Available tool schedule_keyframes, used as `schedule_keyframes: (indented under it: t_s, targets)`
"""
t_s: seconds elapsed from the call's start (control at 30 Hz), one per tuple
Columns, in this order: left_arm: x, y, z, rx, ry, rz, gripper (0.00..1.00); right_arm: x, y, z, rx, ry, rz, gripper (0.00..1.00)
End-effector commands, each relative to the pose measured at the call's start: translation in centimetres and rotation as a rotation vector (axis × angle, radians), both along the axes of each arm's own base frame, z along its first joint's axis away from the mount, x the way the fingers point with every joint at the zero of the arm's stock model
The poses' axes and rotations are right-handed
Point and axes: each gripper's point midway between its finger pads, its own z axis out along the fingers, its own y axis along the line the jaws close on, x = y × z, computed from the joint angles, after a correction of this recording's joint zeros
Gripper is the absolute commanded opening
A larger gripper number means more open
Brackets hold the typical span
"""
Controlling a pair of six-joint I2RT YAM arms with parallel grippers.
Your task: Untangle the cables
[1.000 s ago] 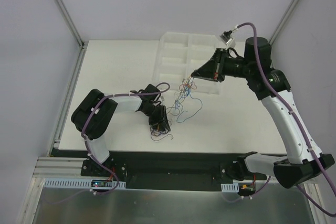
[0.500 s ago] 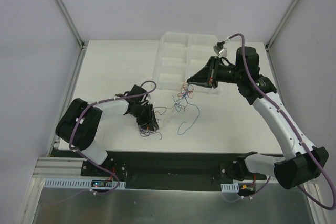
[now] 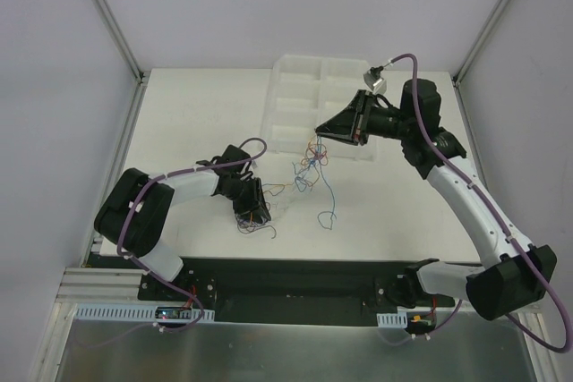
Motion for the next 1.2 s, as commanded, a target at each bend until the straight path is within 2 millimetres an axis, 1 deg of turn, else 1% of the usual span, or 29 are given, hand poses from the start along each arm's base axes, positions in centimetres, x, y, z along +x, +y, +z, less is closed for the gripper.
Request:
schedule_keyframes:
  t_s: [0.0,0.07,0.1,0.17,0.2,0.27,0.3,0.33,0.37,0.4,0.43,0.47,0.5,0.6,0.63,0.7,0.73,0.77,0.8,0.83,0.87,0.93,0.97,1.03,1.1,1.13,1.17]
  targets:
    - [-0.5,1.9,-1.8,0.11,0.021,-0.011,0.33,0.5,0.2,1.9,0.039,-0.059,-0.001,0.27]
    - [-0.3,1.9,-1.9,0.111,0.021,-0.013,0.33,0.5,0.2,2.1,0.043,-0.058,-0.005,0.27]
    - [-0.3,1.8,-1.9,0.109,0.02,-0.015,0.33,0.6,0.2,2.0,0.043,-0.049,-0.007,0.24]
    - [-0.1,1.7,-1.8,0.107,0.018,-0.018,0.33,0.6,0.2,1.9,0.044,-0.045,-0.003,0.12]
    - [-0.1,1.7,-1.9,0.105,0.02,-0.02,0.33,0.6,0.2,1.7,0.041,-0.045,-0.006,0.08]
    - [0.0,1.5,-1.8,0.101,0.02,-0.023,0.33,0.8,0.2,1.0,0.029,-0.04,-0.01,0.06]
    - [0.2,1.3,-1.7,0.095,0.018,-0.024,0.33,0.9,0.1,0.2,0.009,-0.035,-0.016,0.1]
    - [0.4,1.2,-1.5,0.088,0.014,-0.025,0.34,0.9,-0.2,-1.3,-0.047,-0.02,-0.021,0.18]
    - [0.6,1.0,-1.3,0.08,0.01,-0.026,0.34,1.0,-0.8,-3.3,-0.128,-0.01,-0.033,0.31]
    - [0.8,0.8,-1.1,0.076,0.003,-0.026,0.34,0.8,-1.5,-5.5,-0.22,0.03,-0.039,0.4]
    - [1.0,0.7,-0.9,0.069,0.0,-0.027,0.36,0.8,-2.2,-7.7,-0.316,0.047,-0.032,0.46]
    - [1.3,0.5,-0.6,0.058,-0.009,-0.028,0.37,0.7,-3.0,-10.1,-0.416,0.085,-0.01,0.47]
    - [1.6,0.3,-0.3,0.049,-0.017,-0.027,0.39,0.4,-3.8,-11.8,-0.496,0.108,0.011,0.47]
    - [2.2,-0.2,0.9,0.014,-0.04,-0.027,0.46,0.5,-5.9,-16.2,-0.661,0.107,0.012,0.5]
    - [2.4,-0.3,1.4,0.002,-0.055,-0.029,0.48,0.4,-6.8,-17.4,-0.725,0.124,0.017,0.51]
    - [2.7,-0.5,2.5,-0.014,-0.092,-0.033,0.51,-0.7,-8.6,-19.5,-0.849,0.197,0.043,0.51]
    - [2.8,-0.6,3.2,-0.025,-0.111,-0.034,0.52,-1.3,-9.2,-20.4,-0.88,0.229,0.049,0.51]
    - [2.8,-0.5,3.7,-0.029,-0.126,-0.036,0.54,-1.8,-9.0,-20.7,-0.868,0.233,0.066,0.52]
    - [2.8,-0.5,4.1,-0.033,-0.139,-0.037,0.55,-2.5,-8.3,-20.9,-0.827,0.234,0.086,0.53]
    - [2.8,-0.5,4.7,-0.041,-0.156,-0.039,0.55,-2.6,-7.2,-21.2,-0.778,0.218,0.092,0.54]
    - [2.8,-0.5,5.1,-0.047,-0.163,-0.04,0.56,-3.5,-6.2,-21.5,-0.743,0.245,0.111,0.55]
    - [2.6,-0.7,5.9,-0.066,-0.169,-0.045,0.57,-4.1,-3.4,-22.2,-0.663,0.224,0.134,0.55]
    - [2.5,-0.8,6.2,-0.076,-0.171,-0.048,0.57,-4.8,-2.0,-22.7,-0.644,0.229,0.146,0.55]
    - [2.3,-0.9,6.8,-0.088,-0.173,-0.055,0.57,-5.2,-0.1,-23.9,-0.624,0.214,0.136,0.55]
    - [2.1,-0.9,7.3,-0.102,-0.178,-0.063,0.58,-5.3,0.7,-26.1,-0.637,0.253,0.064,0.56]
    - [1.9,-1.0,7.4,-0.113,-0.179,-0.073,0.58,-4.9,0.7,-27.1,-0.655,0.261,0.001,0.57]
    - [1.7,-1.0,7.4,-0.118,-0.179,-0.082,0.57,-4.9,0.9,-27.8,-0.654,0.262,-0.025,0.58]
